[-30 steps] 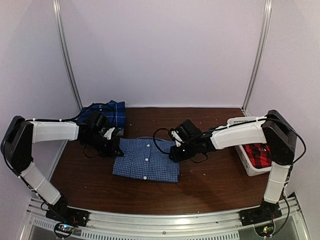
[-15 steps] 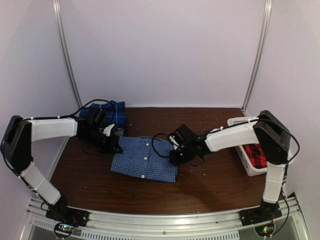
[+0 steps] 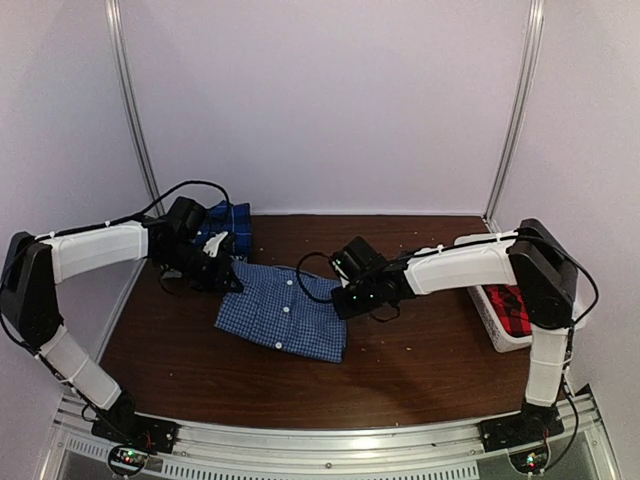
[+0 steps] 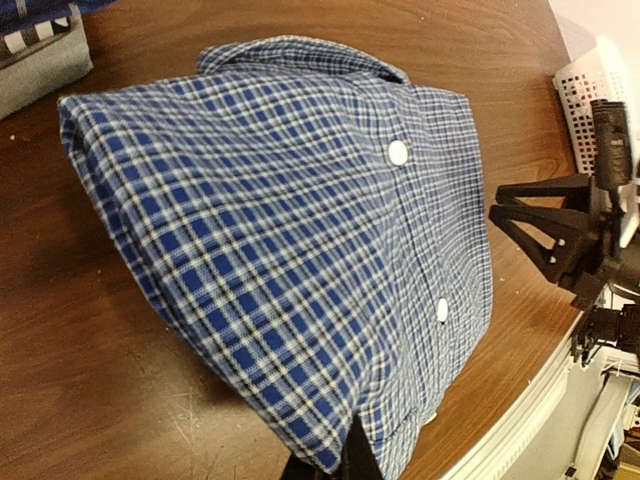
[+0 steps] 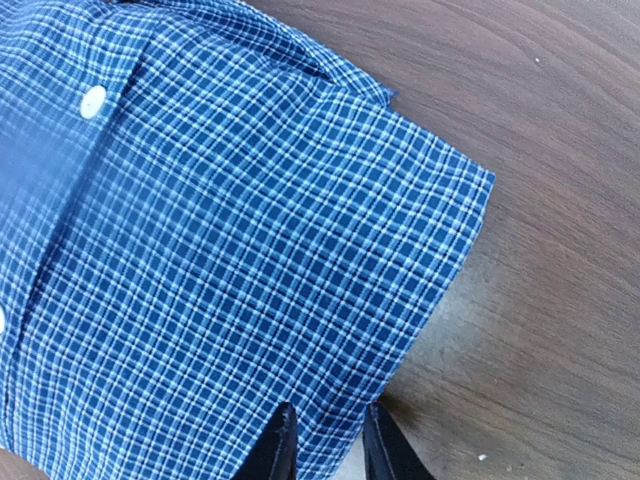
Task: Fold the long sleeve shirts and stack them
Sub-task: Turn over the square folded shirt at the center of the board, then adjust the square-folded shirt at the center of the board, then move the square-folded shirt to the center of the board.
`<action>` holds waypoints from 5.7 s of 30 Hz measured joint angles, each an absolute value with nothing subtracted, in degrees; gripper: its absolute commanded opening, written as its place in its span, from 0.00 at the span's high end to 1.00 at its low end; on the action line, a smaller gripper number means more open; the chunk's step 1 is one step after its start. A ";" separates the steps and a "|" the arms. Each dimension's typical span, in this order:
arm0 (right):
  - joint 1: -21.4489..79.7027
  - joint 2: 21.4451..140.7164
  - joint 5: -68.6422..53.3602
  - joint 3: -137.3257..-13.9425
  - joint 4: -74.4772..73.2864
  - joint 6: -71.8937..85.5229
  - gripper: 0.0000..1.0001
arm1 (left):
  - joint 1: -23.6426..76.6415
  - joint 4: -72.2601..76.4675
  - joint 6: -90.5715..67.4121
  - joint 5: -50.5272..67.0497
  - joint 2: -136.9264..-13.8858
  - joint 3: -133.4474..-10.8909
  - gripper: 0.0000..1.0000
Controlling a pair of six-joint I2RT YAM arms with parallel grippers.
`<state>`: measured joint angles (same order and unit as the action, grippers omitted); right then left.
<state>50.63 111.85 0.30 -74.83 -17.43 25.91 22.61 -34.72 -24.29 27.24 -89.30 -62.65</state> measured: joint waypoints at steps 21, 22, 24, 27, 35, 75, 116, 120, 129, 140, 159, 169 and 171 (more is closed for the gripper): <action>56.60 137.16 -10.20 -104.77 -11.84 31.94 0.77 | 22.39 -39.46 -22.61 34.37 -90.08 -81.32 1.00; 56.77 138.32 -11.70 -105.75 -9.56 33.28 0.77 | 22.31 -39.35 -22.83 35.11 -90.52 -81.87 1.00; 56.86 140.07 -14.24 -106.61 -5.19 35.92 0.77 | 22.20 -38.74 -23.18 36.27 -91.42 -82.30 1.00; 56.80 142.26 -17.72 -106.72 1.58 40.21 0.74 | 22.09 -37.91 -23.81 37.43 -92.68 -82.19 1.00; 55.99 144.88 -26.76 -105.10 19.42 50.43 0.69 | 22.24 -33.76 -26.55 39.97 -93.27 -80.97 1.00; 37.39 90.72 -16.58 -50.70 17.54 45.76 0.45 | 46.09 -19.14 -36.99 34.68 -107.94 -81.21 0.59; 41.74 95.70 -10.35 -42.68 4.56 40.38 0.57 | 30.70 -16.58 -28.21 30.72 -110.08 -65.17 0.52; 41.76 98.63 -10.98 -45.74 4.08 39.22 0.83 | 30.87 -16.21 -29.23 32.32 -110.19 -65.17 0.87; 43.33 100.97 -10.02 -59.37 -2.92 34.30 1.00 | 32.40 -17.15 -34.87 28.86 -96.49 -60.88 1.00; 39.64 104.71 -9.15 -62.41 -7.51 28.49 0.70 | 37.34 -13.34 -43.03 21.98 -93.76 -52.62 0.44; 40.93 102.02 -3.46 -66.48 -14.68 25.19 0.50 | 35.14 -16.78 -39.68 15.18 -95.48 -62.08 0.82; 44.40 105.65 -5.13 -70.83 -13.98 25.19 0.50 | 33.85 -16.47 -37.19 15.79 -107.50 -67.85 0.98; 44.38 107.39 -5.69 -71.13 -13.74 25.19 0.50 | 33.30 -16.34 -36.95 16.32 -109.82 -68.10 0.99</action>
